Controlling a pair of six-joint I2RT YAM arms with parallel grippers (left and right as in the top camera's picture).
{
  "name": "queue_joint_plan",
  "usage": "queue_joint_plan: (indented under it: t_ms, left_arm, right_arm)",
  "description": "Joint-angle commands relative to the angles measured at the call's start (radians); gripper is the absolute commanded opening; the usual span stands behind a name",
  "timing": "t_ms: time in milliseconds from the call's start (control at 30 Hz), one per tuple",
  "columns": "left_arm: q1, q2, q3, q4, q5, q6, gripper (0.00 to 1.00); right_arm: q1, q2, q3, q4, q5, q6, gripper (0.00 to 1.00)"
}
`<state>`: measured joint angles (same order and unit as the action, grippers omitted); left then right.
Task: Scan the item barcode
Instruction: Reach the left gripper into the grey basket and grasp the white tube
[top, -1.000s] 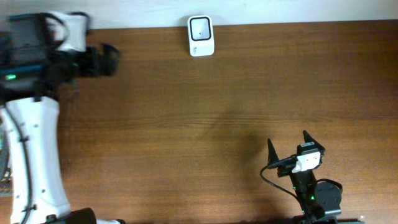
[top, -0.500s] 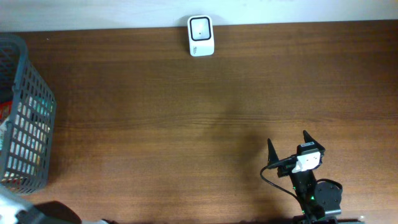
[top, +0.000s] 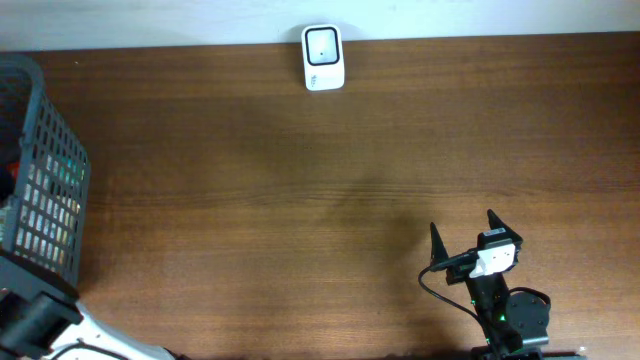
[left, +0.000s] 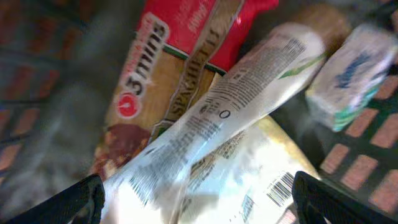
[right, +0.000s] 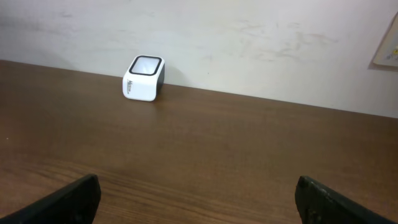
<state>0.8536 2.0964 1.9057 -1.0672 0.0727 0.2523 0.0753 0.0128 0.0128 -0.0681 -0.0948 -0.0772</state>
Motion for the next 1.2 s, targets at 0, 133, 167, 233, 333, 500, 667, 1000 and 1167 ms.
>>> queue_joint_plan:
  t_ms: [0,133,167,233,333,500,667,1000,1167]
  left_arm:
    - [0.003,0.092,0.006,-0.006,0.027,0.060,0.93]
    - [0.002,0.150,0.006,0.000,0.027,0.060,0.70]
    - [0.002,0.161,0.006,0.001,0.027,0.060,0.63]
    - [0.002,0.178,0.006,0.001,0.027,0.060,0.28]
    - [0.002,0.177,0.015,0.000,0.027,0.058,0.00]
    - [0.002,0.169,0.143,-0.090,0.027,-0.003,0.00]
    - [-0.003,0.091,0.389,-0.214,0.158,-0.068,0.00]
    - [-0.142,-0.340,0.459,-0.265,0.481,-0.109,0.00]
    - [-0.433,-0.363,0.436,-0.406,0.307,-0.110,0.00]
  right_arm:
    - [-0.004,-0.006,-0.007,-0.003,-0.002,0.007,0.99]
    - [-0.004,-0.006,-0.007,-0.003,-0.002,0.007,0.99]
    - [-0.004,-0.006,-0.007,-0.003,-0.002,0.007,0.99]
    - [-0.004,-0.006,-0.007,-0.003,-0.002,0.007,0.98]
    - [-0.004,-0.006,-0.007,-0.003,-0.002,0.007,0.99]
    - [-0.004,-0.006,-0.007,-0.003,-0.002,0.007,0.99]
    - [-0.004,-0.006,-0.007,-0.003,-0.002,0.007,0.99]
    - [-0.004,-0.006,-0.007,-0.003,-0.002,0.007,0.98]
    - [-0.004,-0.006,-0.007,-0.003,-0.002,0.007,0.99]
